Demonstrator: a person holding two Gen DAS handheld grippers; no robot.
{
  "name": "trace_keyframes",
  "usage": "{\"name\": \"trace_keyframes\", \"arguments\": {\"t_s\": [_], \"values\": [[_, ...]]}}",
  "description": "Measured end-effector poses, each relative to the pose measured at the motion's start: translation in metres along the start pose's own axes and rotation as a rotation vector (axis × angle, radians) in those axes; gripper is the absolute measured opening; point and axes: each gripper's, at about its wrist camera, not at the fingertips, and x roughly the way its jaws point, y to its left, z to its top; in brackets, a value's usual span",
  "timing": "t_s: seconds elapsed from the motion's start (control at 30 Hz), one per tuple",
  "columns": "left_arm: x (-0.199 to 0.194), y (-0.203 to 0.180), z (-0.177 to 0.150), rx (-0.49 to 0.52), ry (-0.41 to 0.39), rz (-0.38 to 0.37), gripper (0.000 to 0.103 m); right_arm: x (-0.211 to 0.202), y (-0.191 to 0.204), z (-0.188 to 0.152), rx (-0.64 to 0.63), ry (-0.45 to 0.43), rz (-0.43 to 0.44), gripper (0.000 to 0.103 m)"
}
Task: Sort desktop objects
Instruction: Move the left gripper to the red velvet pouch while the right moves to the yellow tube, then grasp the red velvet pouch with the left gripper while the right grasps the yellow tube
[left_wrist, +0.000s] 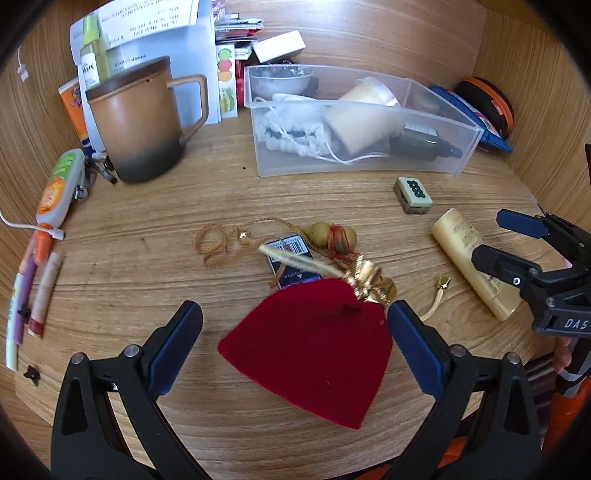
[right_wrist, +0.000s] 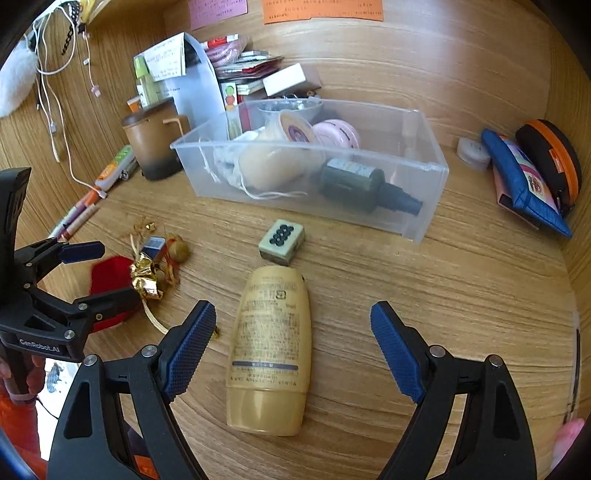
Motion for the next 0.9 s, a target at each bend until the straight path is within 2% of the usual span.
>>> {"name": "trace_keyframes", "arguments": {"t_s": [0.3,0.43,0.53,0.67,0.77,0.83,0.9], "values": [[0.005,0.001,-0.002,-0.009,-0.008,-0.031,0.101,0.007,0.006,-0.006,-0.039,-0.006,-0.051,0.082],[0.008,0.001,-0.001,-0.020,-0.009,-0.046,0.101,0.011,0.007,-0.008,-0.040,0.006,-0.044,0.082],[0.008,0.000,-0.001,-0.019,-0.018,-0.043,0.096,0.015,0.006,-0.007,-0.033,0.013,-0.038,0.080],[0.008,0.000,0.001,-0.003,-0.024,-0.029,0.081,0.023,0.005,-0.007,-0.033,0.034,-0.025,0.071],[0.008,0.000,0.001,-0.001,-0.033,-0.031,0.077,0.026,0.008,-0.007,-0.055,0.026,-0.042,0.067],[0.007,0.001,0.000,-0.008,-0.038,-0.035,0.075,0.026,0.010,-0.007,-0.064,0.014,-0.041,0.061],[0.007,0.005,0.001,-0.028,-0.042,-0.047,0.071,0.026,0.014,-0.007,-0.077,0.007,-0.029,0.046]]}}
